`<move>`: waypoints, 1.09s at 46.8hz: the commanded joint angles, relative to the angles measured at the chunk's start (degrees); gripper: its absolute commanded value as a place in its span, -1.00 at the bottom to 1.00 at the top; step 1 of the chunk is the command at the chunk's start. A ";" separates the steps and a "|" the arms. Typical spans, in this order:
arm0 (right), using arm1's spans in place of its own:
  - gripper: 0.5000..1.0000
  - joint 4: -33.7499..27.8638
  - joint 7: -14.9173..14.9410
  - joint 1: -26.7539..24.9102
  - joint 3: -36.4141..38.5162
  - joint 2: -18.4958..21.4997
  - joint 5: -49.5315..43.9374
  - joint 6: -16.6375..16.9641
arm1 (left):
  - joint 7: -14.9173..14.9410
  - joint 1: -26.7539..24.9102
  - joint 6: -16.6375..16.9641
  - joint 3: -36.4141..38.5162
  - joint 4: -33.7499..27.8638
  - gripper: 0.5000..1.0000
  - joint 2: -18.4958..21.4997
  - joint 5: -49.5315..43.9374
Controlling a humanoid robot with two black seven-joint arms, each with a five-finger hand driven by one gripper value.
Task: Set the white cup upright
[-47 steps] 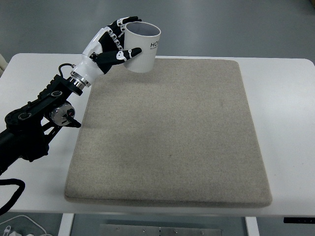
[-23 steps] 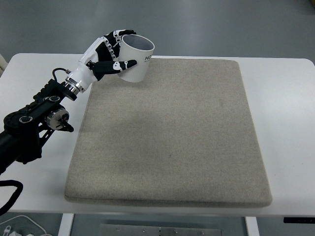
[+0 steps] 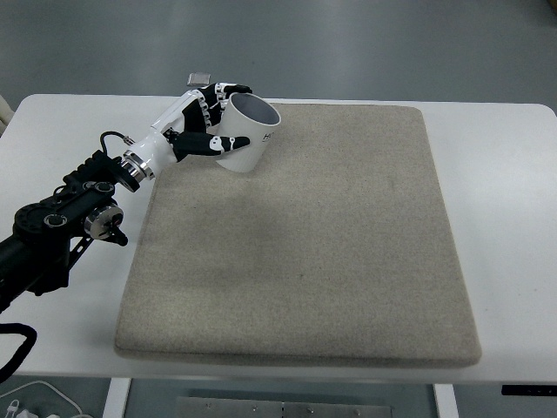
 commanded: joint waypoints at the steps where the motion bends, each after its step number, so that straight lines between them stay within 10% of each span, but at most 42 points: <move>1: 0.72 0.00 0.00 0.00 0.01 0.00 0.00 0.04 | 0.01 0.01 -0.34 0.02 -0.03 -0.79 0.01 0.01; 29: 0.72 0.00 0.00 0.00 -0.07 0.00 0.00 0.04 | 0.01 1.24 -0.07 2.57 2.26 -0.61 -1.84 0.45; 51: 0.72 0.00 0.00 0.00 -0.07 0.00 0.00 -0.04 | 0.01 1.16 -0.07 3.27 3.67 0.70 -3.95 0.27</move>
